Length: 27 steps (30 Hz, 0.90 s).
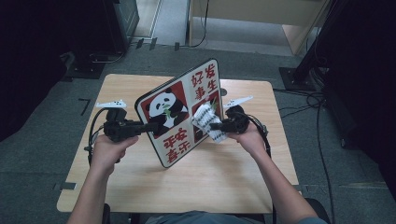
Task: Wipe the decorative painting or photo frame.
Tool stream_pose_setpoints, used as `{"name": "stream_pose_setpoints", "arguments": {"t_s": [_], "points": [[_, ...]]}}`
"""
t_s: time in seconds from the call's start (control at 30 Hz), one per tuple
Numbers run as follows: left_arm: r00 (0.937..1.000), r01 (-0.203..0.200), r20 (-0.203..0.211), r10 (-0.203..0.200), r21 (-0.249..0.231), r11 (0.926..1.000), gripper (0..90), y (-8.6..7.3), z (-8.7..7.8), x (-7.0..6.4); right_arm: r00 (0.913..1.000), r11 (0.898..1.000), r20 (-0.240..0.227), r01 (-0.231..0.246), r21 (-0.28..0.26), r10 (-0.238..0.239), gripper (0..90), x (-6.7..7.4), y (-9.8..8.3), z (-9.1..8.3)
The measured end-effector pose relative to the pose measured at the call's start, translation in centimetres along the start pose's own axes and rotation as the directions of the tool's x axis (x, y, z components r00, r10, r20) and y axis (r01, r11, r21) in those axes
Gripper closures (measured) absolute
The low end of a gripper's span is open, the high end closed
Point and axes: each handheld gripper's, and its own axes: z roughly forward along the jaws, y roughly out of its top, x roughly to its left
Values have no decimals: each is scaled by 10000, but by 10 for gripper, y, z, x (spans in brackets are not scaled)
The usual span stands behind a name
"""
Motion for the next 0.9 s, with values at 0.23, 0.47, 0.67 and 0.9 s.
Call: {"name": "stream_pose_setpoints", "arguments": {"t_s": [0.23,0.47,0.67,0.9], "points": [[10000,40,-11,-40,0,10000,736,0,0,0,9991,9967,63,419,-702,-415,803,14,21,-23],[10000,10,-60,-10,32,10000,737,0,0,-1,9981,9951,65,617,-770,-614,802,23,52,-42],[10000,53,-36,-53,39,10000,735,0,0,0,9953,9902,84,973,-1001,-970,802,32,87,-61],[10000,73,-34,-73,45,10000,735,0,0,0,9915,9842,64,1295,-1211,-1297,801,48,131,-79]]}}
